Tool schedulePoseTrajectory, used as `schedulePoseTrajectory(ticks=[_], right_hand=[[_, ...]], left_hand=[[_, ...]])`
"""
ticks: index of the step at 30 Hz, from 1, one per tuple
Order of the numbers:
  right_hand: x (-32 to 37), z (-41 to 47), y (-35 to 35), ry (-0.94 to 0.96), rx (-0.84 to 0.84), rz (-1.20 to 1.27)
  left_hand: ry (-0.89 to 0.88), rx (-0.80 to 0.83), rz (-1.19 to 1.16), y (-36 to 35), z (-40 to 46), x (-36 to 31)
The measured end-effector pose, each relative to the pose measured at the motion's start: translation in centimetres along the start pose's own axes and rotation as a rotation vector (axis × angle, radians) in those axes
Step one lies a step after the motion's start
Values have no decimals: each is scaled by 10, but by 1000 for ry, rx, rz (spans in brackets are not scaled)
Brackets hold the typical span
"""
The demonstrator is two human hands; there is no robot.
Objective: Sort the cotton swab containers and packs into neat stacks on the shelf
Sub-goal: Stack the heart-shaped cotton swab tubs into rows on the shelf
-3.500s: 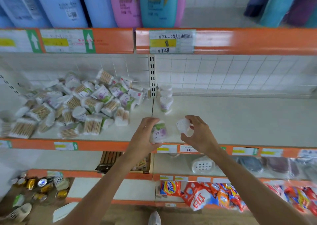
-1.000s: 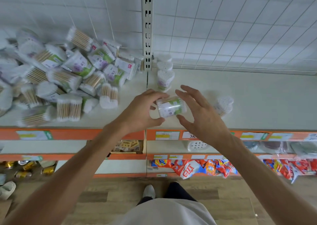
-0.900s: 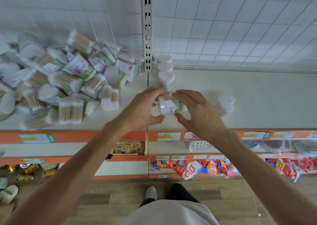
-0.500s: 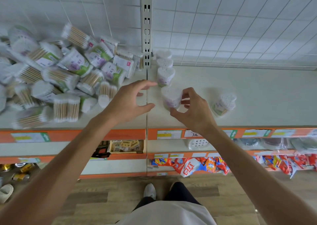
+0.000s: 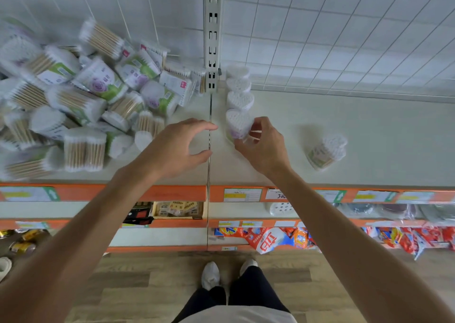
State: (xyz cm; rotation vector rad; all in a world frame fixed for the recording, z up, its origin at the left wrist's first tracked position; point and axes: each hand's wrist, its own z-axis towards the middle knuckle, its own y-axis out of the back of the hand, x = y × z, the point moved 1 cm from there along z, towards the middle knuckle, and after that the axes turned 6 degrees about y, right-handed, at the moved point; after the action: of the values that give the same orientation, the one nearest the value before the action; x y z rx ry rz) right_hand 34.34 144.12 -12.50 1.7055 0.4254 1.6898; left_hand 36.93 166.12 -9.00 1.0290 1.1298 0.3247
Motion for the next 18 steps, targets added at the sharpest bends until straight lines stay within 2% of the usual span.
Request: schedulePoseTrajectory(ticks=[18], right_hand=[[-6,6,-1,19,-14,-2]], left_hand=[[62,41,-48,-22,-18,2]])
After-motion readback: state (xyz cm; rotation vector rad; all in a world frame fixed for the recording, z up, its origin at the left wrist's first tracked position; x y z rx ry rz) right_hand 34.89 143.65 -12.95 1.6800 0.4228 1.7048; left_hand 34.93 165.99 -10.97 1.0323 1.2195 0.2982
